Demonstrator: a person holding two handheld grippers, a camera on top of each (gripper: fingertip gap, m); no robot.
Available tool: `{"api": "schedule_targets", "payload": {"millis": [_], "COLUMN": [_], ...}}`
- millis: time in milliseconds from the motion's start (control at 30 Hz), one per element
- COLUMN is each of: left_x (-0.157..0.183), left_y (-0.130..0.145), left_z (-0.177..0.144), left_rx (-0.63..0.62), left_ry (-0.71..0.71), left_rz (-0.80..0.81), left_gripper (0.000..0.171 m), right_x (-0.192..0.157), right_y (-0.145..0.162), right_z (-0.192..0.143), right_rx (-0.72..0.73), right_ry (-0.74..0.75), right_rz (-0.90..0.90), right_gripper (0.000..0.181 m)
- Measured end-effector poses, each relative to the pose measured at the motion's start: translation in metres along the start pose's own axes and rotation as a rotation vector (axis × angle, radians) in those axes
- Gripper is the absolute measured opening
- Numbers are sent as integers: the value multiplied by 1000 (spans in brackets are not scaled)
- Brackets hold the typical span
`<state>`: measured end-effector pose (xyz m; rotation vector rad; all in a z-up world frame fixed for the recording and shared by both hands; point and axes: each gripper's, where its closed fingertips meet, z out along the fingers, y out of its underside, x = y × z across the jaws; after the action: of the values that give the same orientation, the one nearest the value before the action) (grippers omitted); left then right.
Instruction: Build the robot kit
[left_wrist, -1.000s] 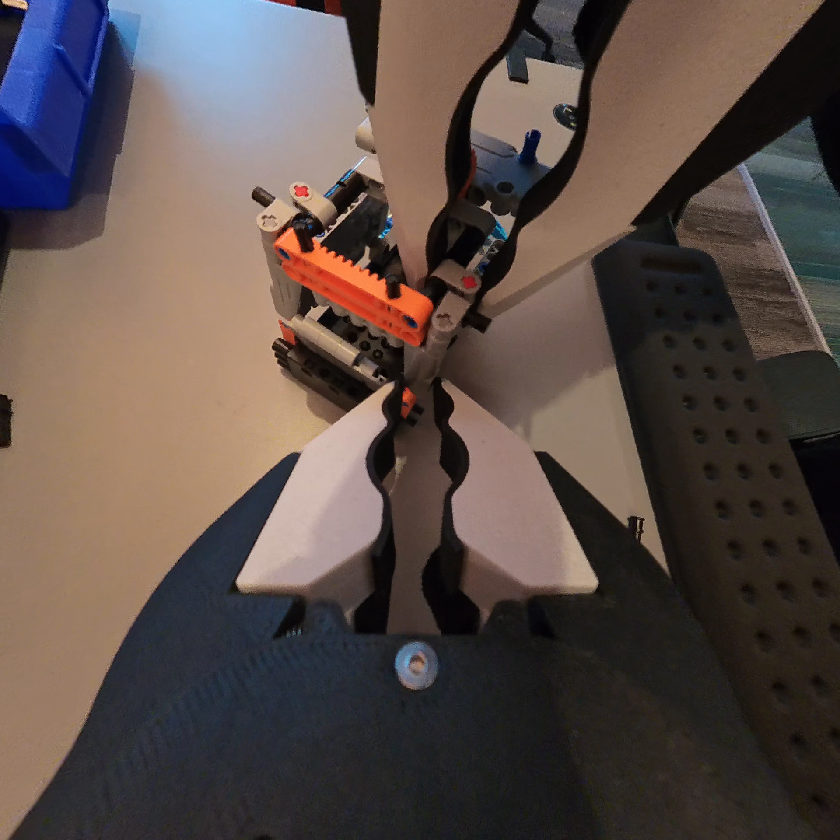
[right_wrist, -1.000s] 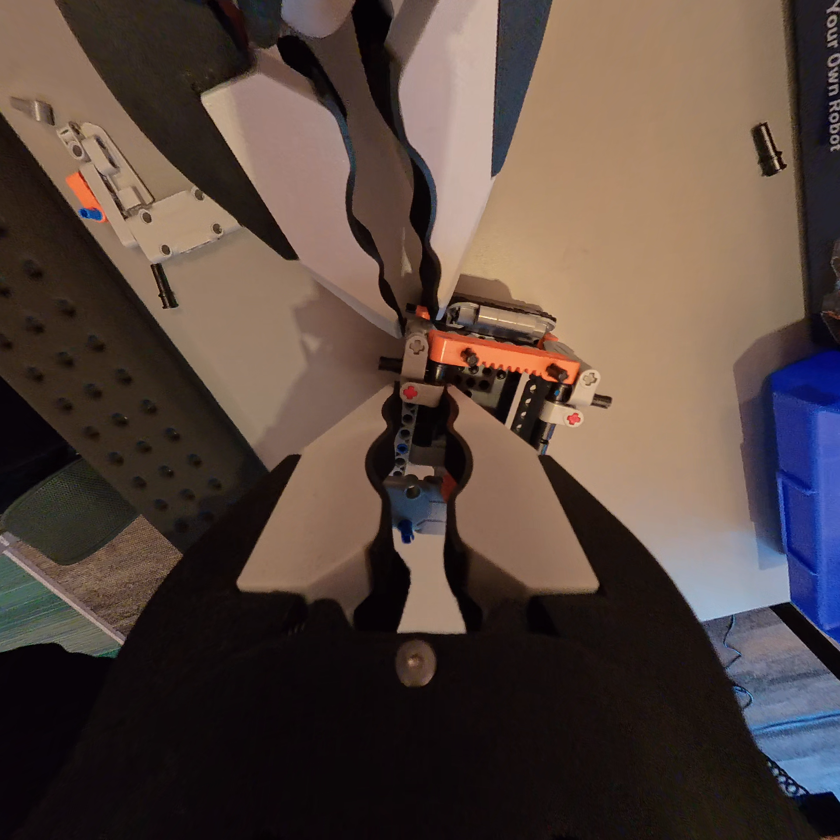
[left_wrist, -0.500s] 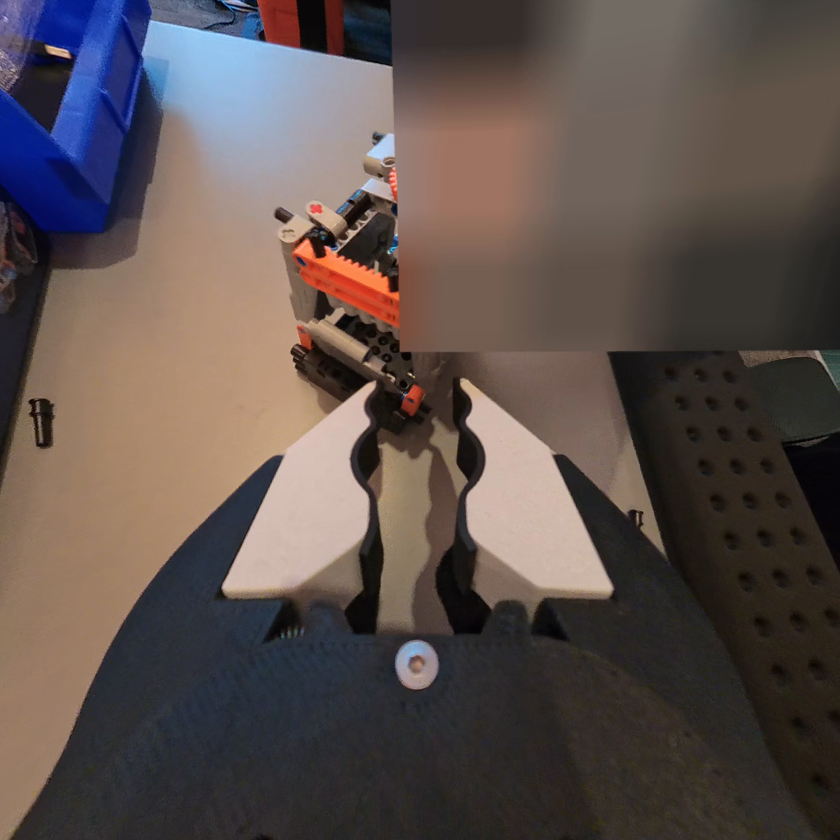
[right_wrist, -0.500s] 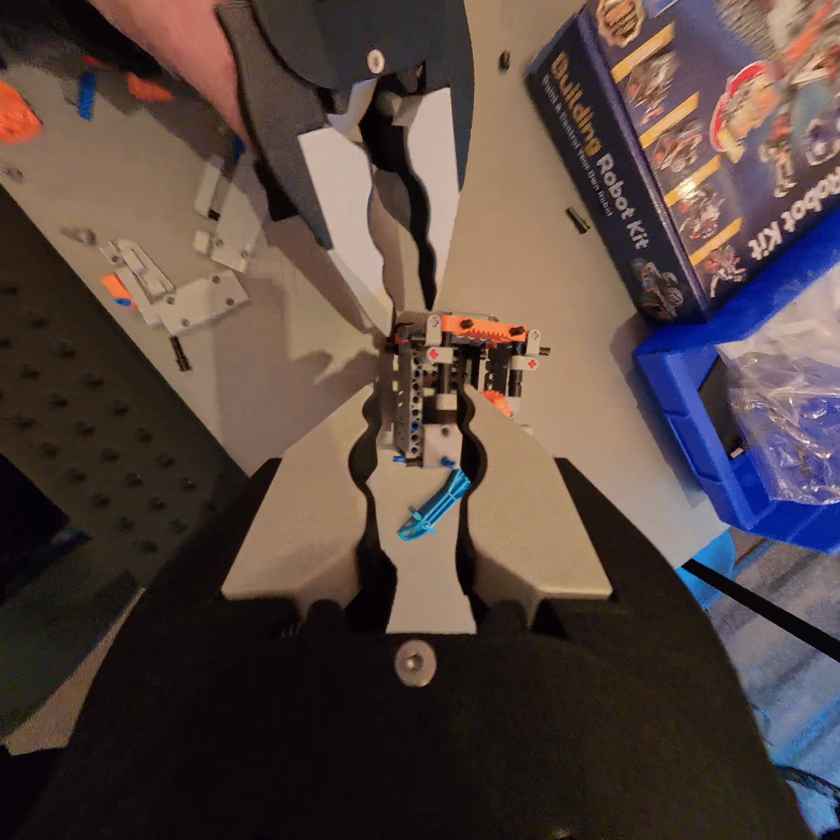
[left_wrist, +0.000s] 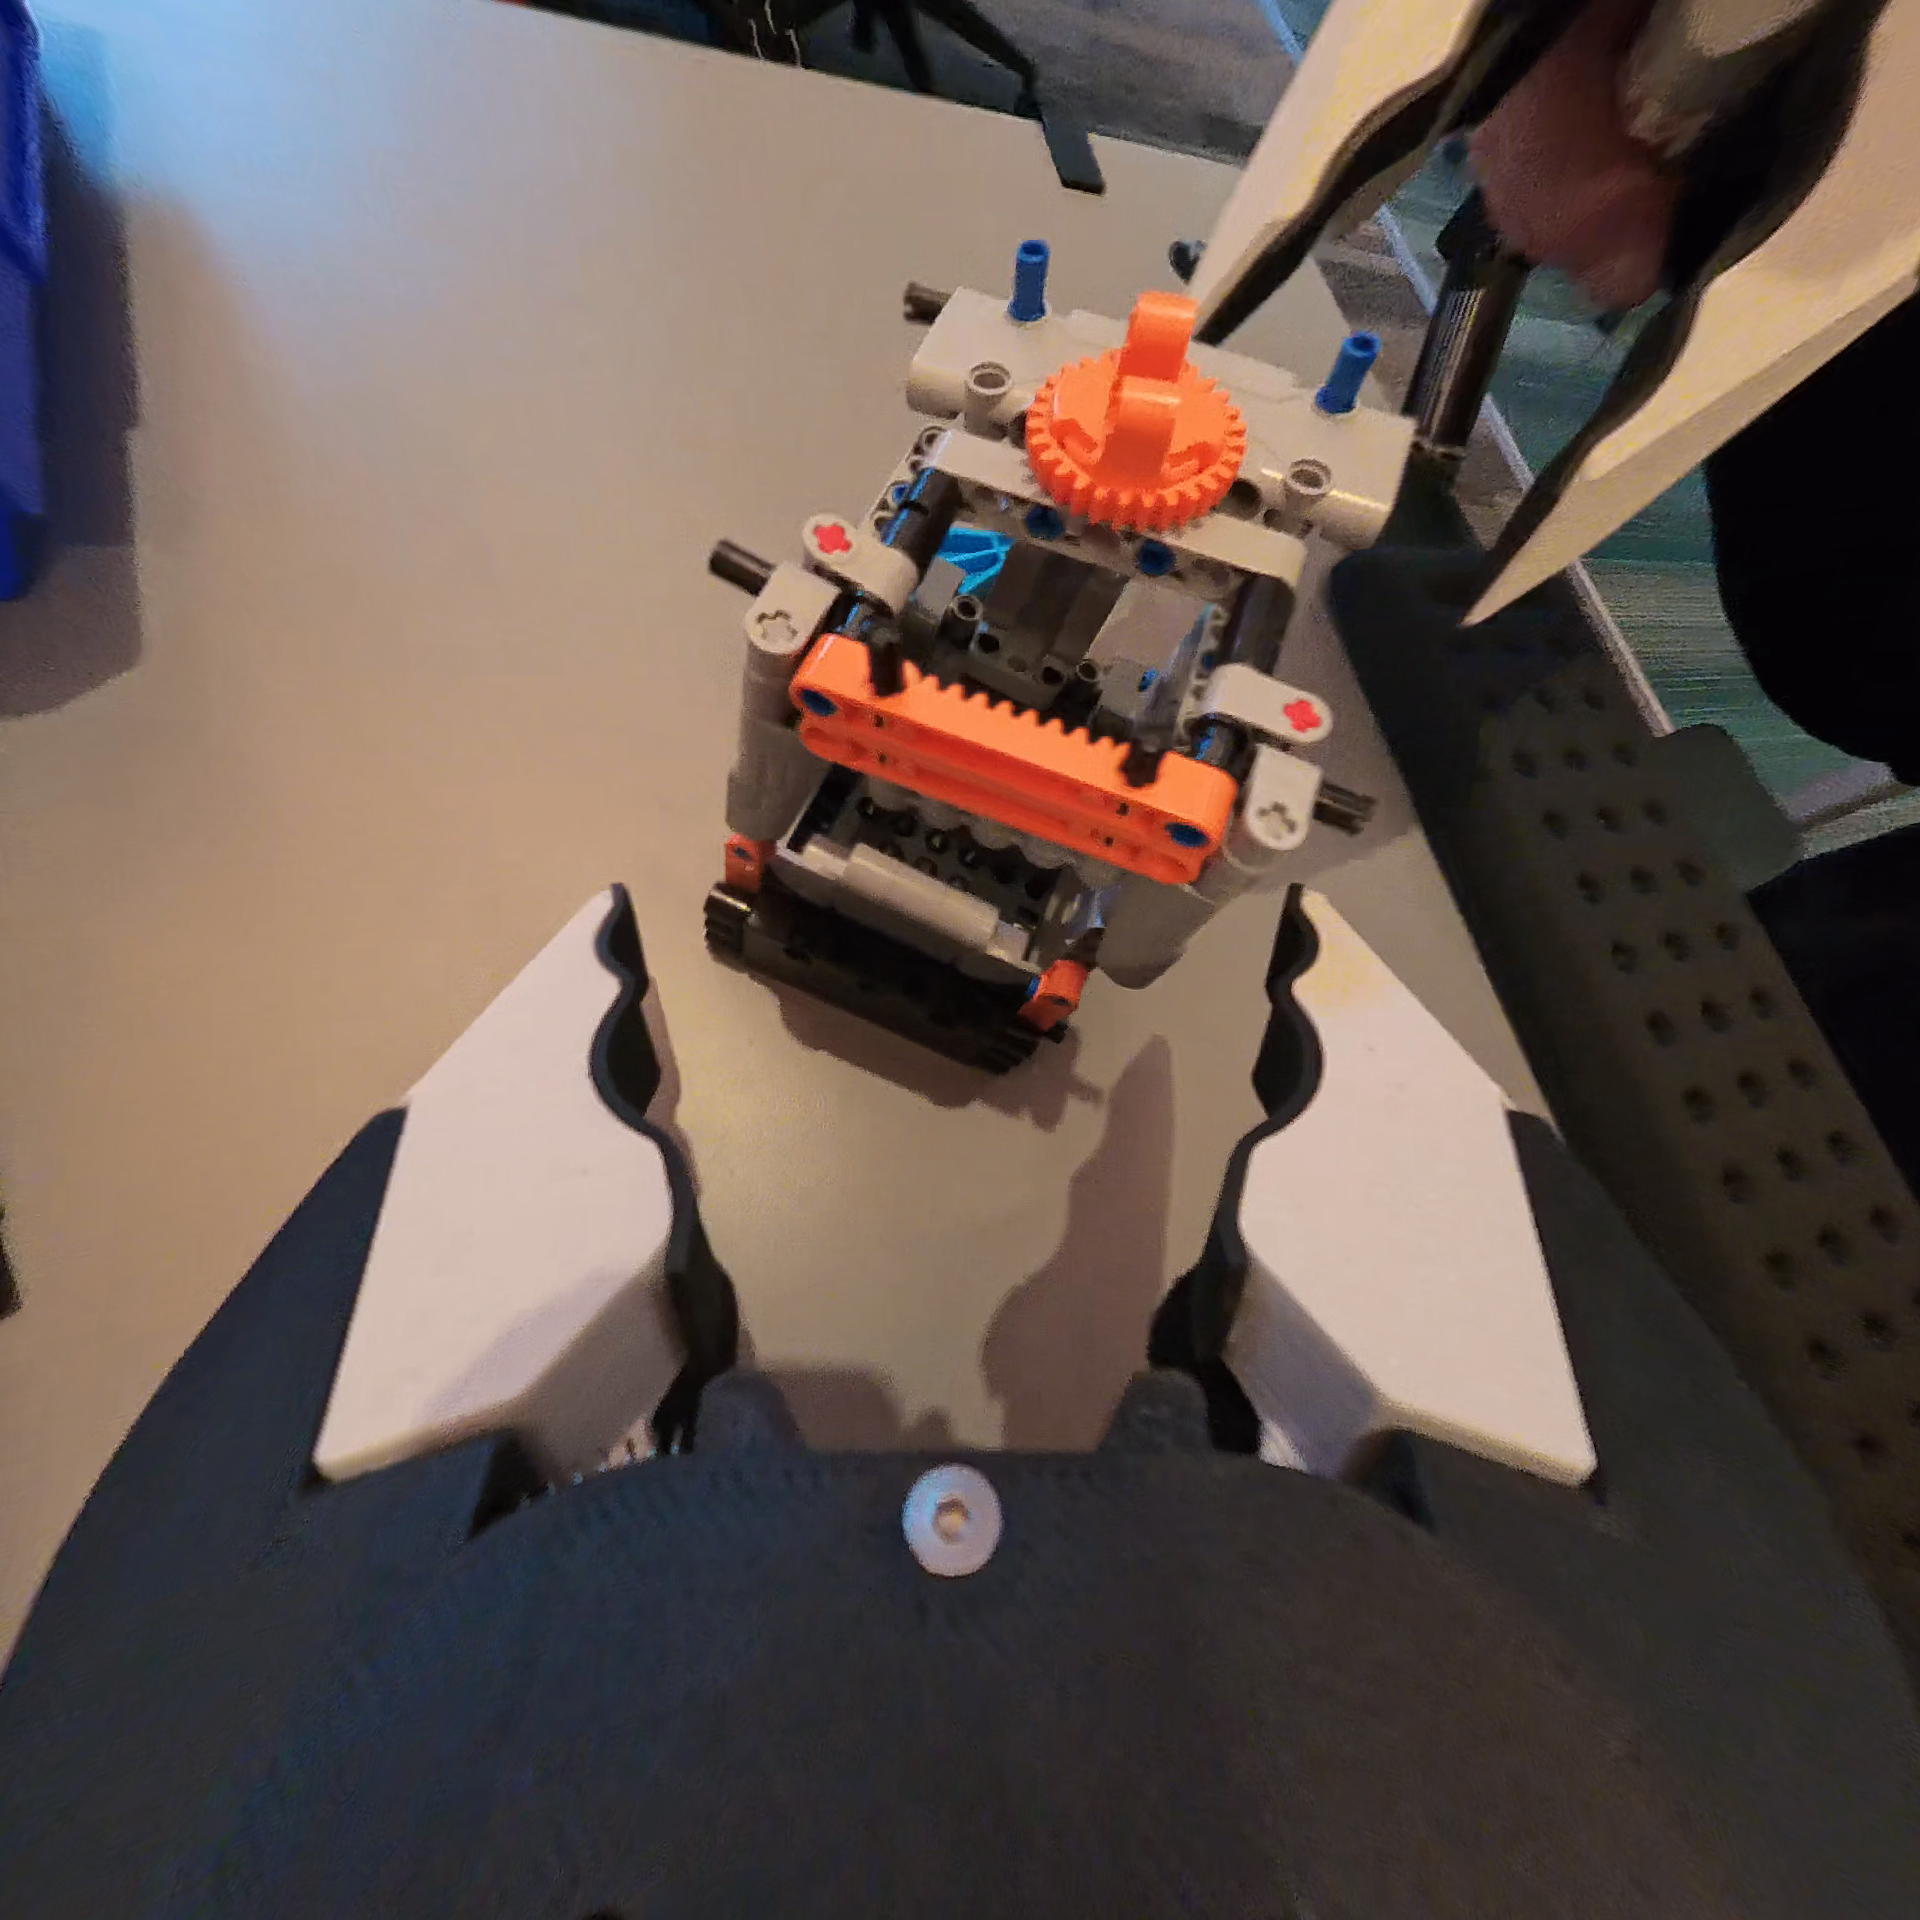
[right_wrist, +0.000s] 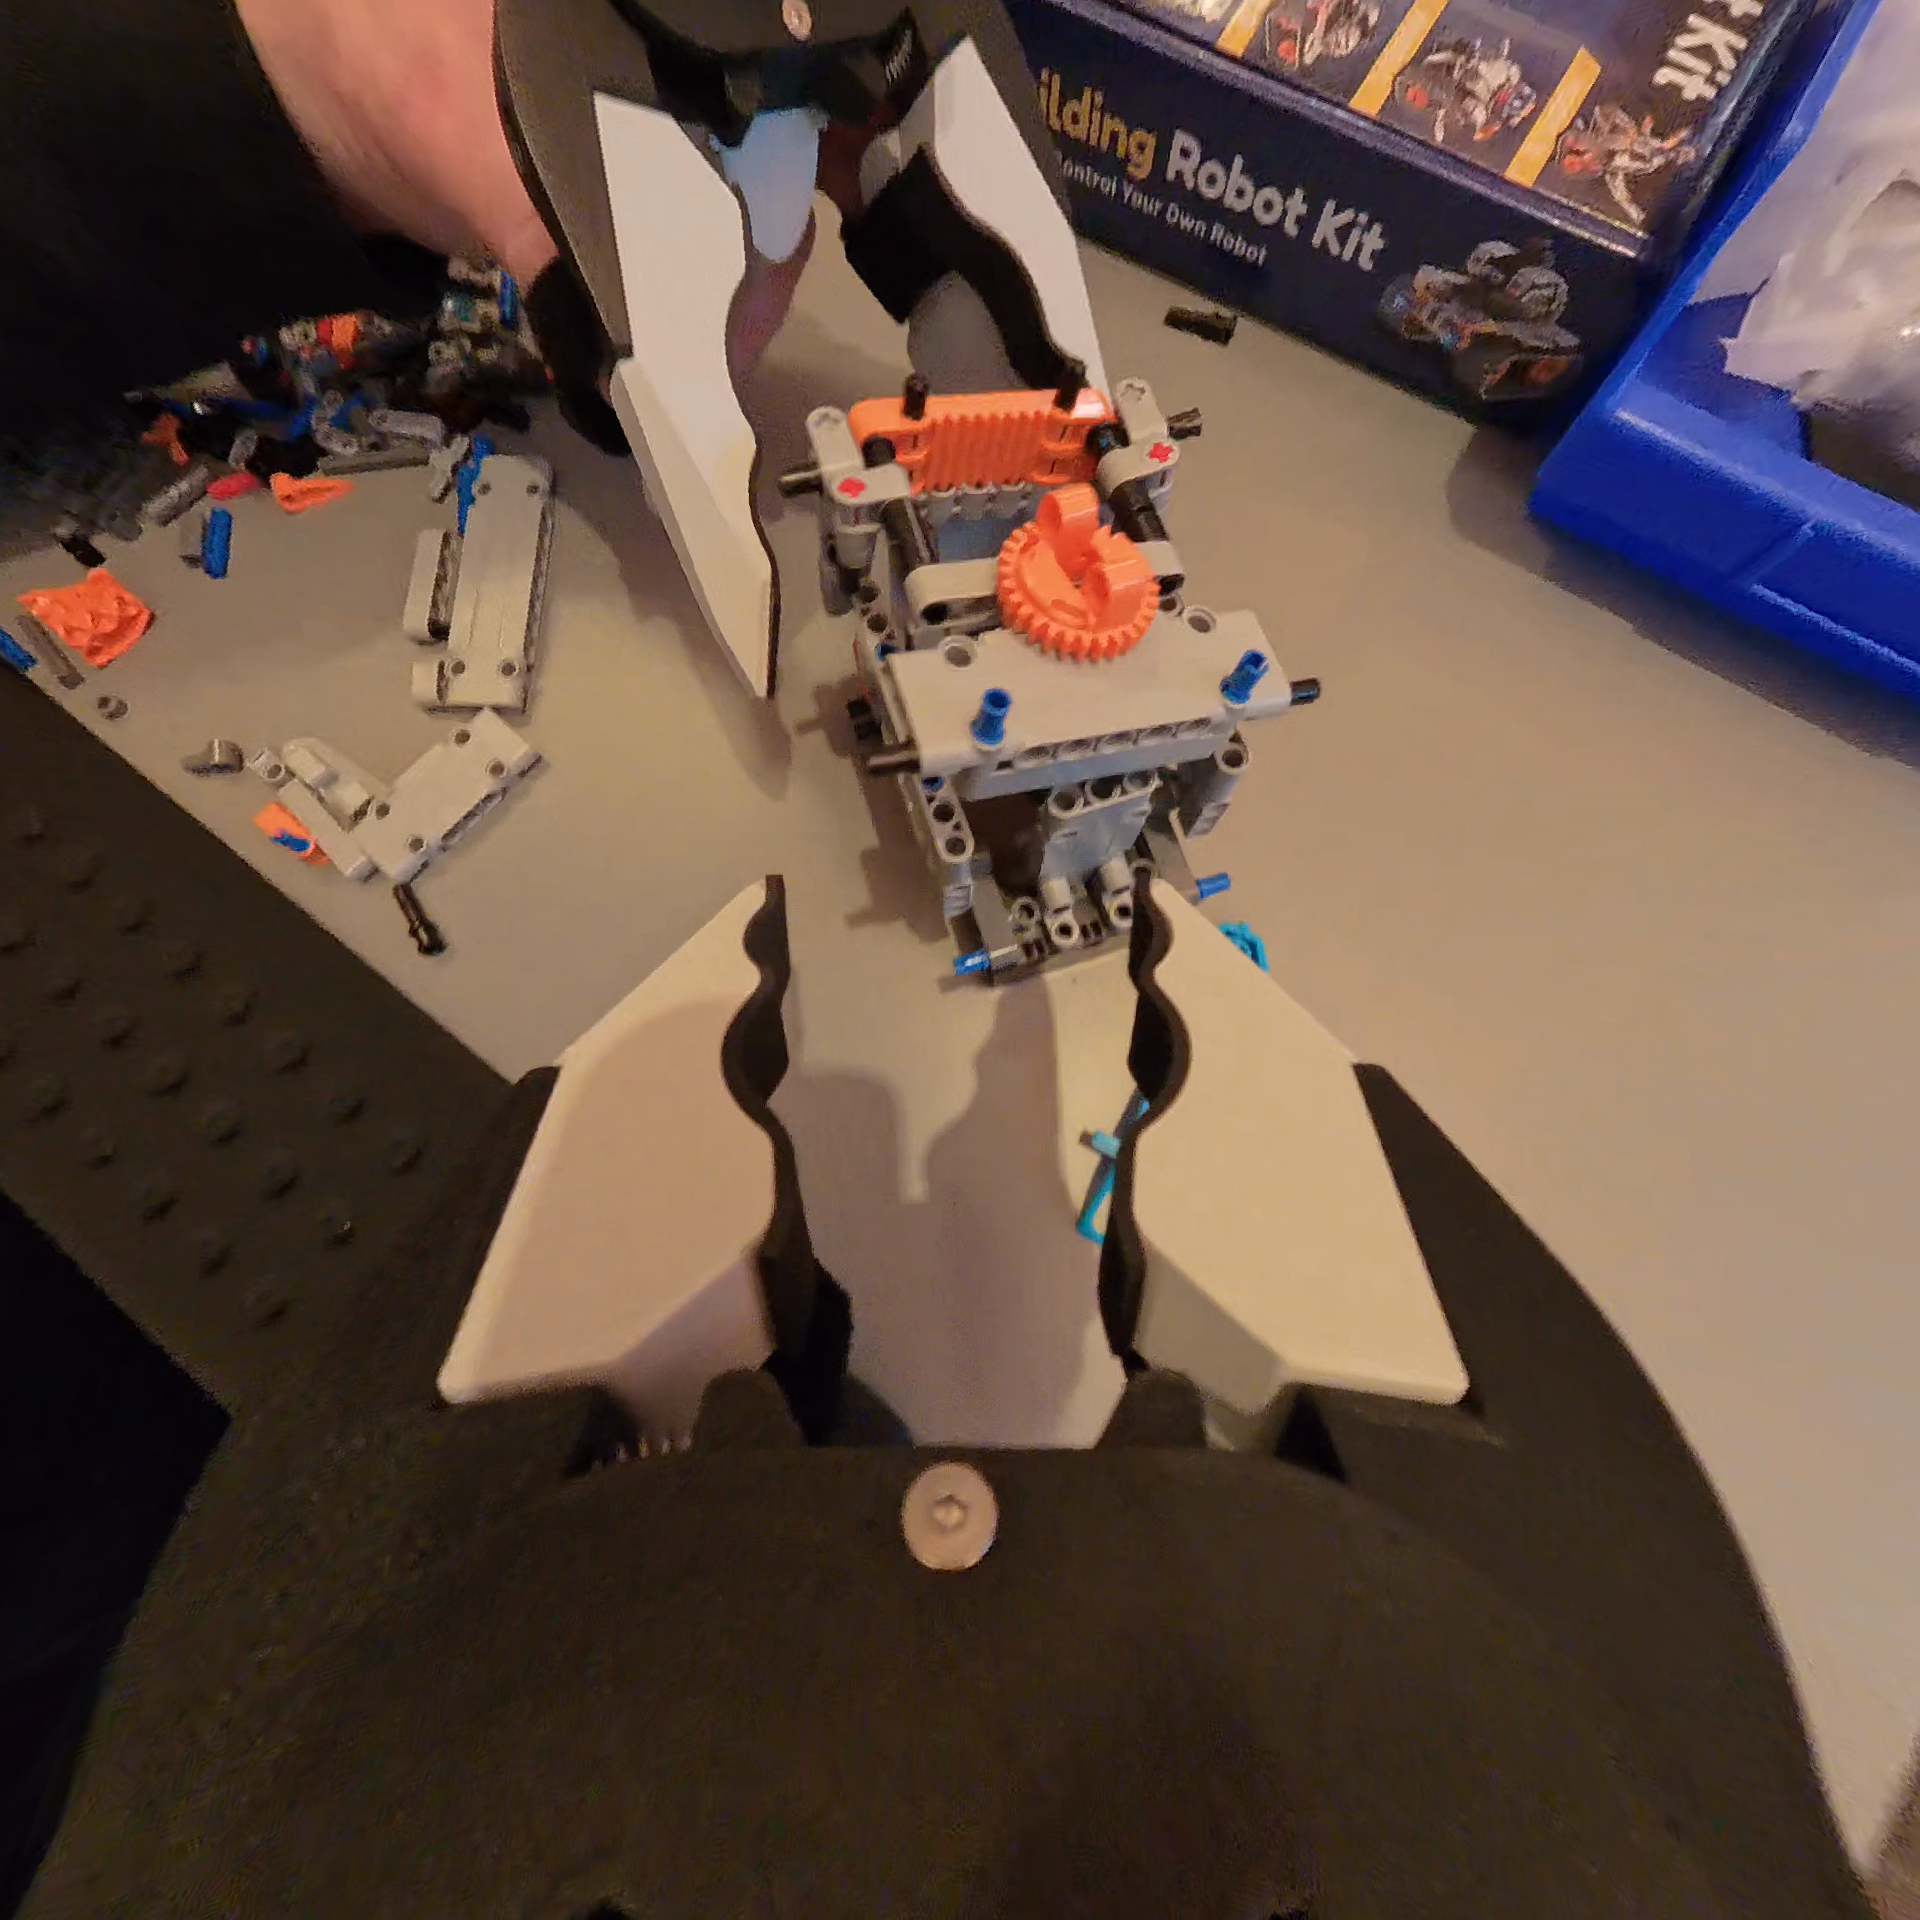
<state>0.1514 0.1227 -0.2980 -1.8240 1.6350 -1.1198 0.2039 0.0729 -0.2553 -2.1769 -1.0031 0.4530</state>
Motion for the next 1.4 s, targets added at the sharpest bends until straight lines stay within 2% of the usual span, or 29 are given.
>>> {"api": "schedule_targets", "payload": {"millis": [100, 167, 267, 333, 400, 467, 533, 633, 833, 1133, 1300, 1400], "left_x": [-1, 0, 0, -1, -2, -2, -2, -2, 7, 24, 33, 31], "left_y": [0, 0, -1, -1, -2, -3, -3, 3, -6, 1, 8, 9], "left_z": [5, 7, 9, 8, 9, 9, 10, 4, -24, -25, -37, -38], "left_rx": [11, 21, 30, 29, 30, 41, 40, -20, 35, 55, 66, 62], "left_ry": [44, 57, 73, 77, 74, 78, 60, 9, -34, -63, -75, -87], "left_rz": [-9, -1, -5, -15, -22, -33, -46, -34, 16, -24, -45, -57], "left_gripper": [105, 94, 90, 88, 86, 86, 85, 91, 69, 65, 46, 47], "right_x": [13, 23, 23, 21, 20, 24, 25, 24, 21, 4, -10, -11], "right_y": [1, -3, -7, -8, -10, -9, -10, -10, -9, -6, -3, -2], "right_z": [15, 23, 37, 45, 52, 53, 53, 52, 52, 50, 49, 49], "right_rx": [28, 63, 84, 91, 100, 94, 104, 121, 110, 95, 97, 90], "right_ry": [-9, 3, -99, -164, -186, -185, -187, -184, -192, -253, -284, -269], "right_rz": [26, 14, 18, 3, -20, -17, -15, -22, -54, -118, -151, -152], "right_gripper": [69, 82, 95, 97, 97, 83, 79, 77, 76, 77, 75, 75]}}
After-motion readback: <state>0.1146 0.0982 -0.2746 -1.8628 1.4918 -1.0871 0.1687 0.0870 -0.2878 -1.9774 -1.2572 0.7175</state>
